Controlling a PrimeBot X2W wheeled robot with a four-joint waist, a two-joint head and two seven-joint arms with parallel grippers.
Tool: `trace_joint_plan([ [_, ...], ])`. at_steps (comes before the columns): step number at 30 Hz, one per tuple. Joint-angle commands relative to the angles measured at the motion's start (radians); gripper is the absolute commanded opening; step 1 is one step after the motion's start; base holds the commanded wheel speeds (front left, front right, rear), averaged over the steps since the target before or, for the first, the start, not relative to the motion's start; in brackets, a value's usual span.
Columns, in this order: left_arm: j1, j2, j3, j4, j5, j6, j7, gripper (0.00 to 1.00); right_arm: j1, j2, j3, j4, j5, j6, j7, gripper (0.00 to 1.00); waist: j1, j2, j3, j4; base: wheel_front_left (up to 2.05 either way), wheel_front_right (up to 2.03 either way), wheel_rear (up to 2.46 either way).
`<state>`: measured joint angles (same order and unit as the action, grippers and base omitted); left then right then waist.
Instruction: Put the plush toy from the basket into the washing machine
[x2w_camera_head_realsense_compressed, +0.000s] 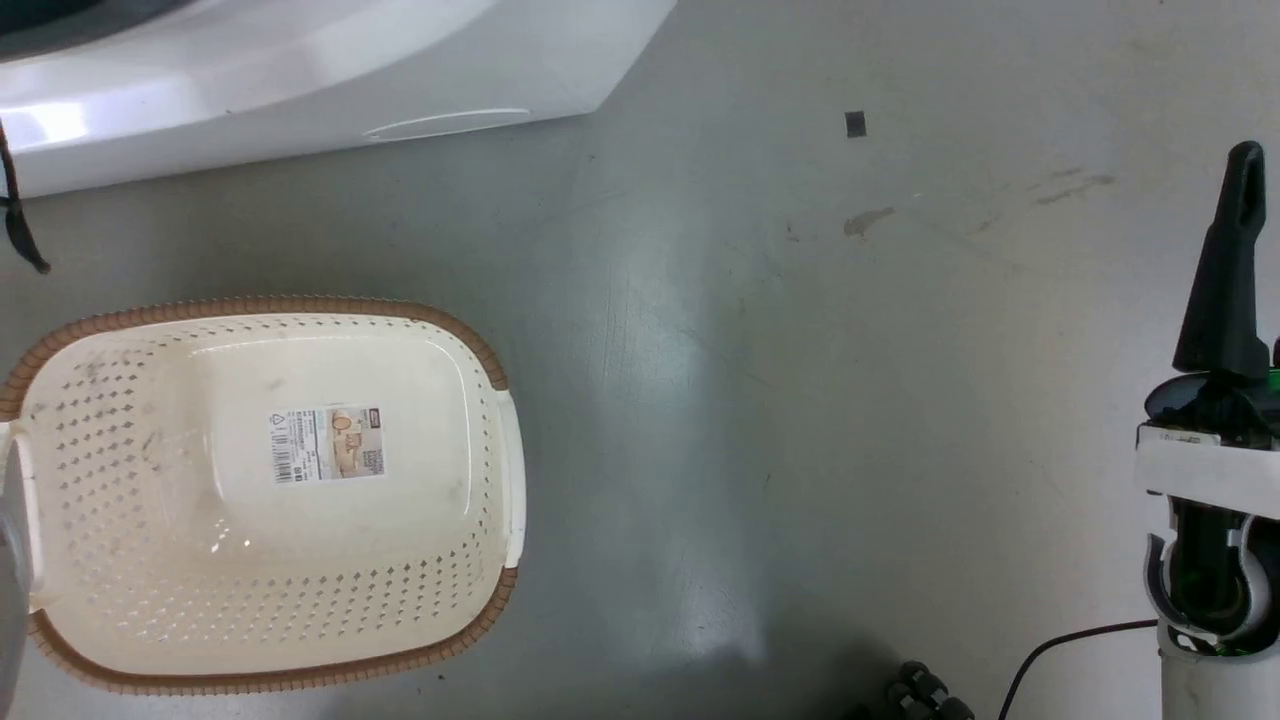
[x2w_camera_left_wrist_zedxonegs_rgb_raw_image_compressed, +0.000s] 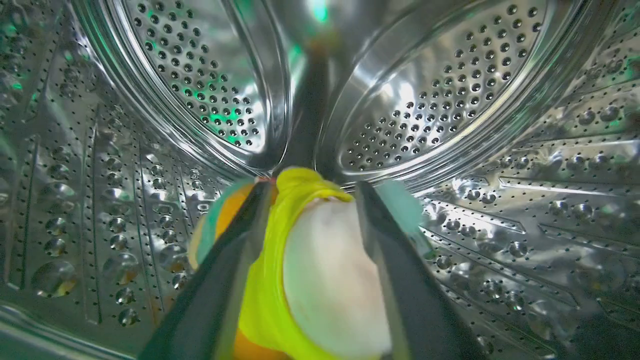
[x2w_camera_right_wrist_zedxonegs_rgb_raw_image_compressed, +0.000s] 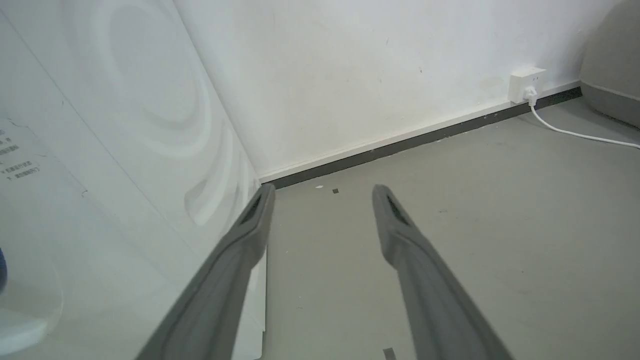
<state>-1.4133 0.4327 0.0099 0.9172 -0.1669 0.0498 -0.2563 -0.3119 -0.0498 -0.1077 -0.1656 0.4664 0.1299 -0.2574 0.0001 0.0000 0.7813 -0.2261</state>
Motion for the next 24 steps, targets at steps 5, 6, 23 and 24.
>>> trace_joint_plan([
  [5,0.068,-0.029,0.001,-0.016,0.008,-0.003,-0.005,1.00,-0.014,0.000,0.005,0.002,-0.016,0.001,-0.004,1.00,-0.0001,0.0000,-0.045,0.017,0.00,0.00,0.00],
  [6,0.090,-0.036,0.004,-0.030,0.009,-0.002,-0.005,1.00,-0.013,0.000,0.009,0.005,-0.019,0.001,-0.004,1.00,-0.0001,0.0000,-0.060,0.020,0.00,0.00,0.00],
  [23,0.684,-0.219,0.066,-0.415,0.044,0.002,-0.005,1.00,0.101,0.000,0.040,0.053,-0.126,0.001,-0.004,1.00,-0.0001,0.0000,-0.374,0.144,0.00,0.00,0.00],
  [24,0.718,-0.230,0.063,-0.439,0.053,0.002,-0.005,1.00,0.108,0.000,0.040,0.057,-0.132,0.001,-0.004,1.00,-0.0001,0.0000,-0.393,0.152,0.00,0.00,0.00],
])
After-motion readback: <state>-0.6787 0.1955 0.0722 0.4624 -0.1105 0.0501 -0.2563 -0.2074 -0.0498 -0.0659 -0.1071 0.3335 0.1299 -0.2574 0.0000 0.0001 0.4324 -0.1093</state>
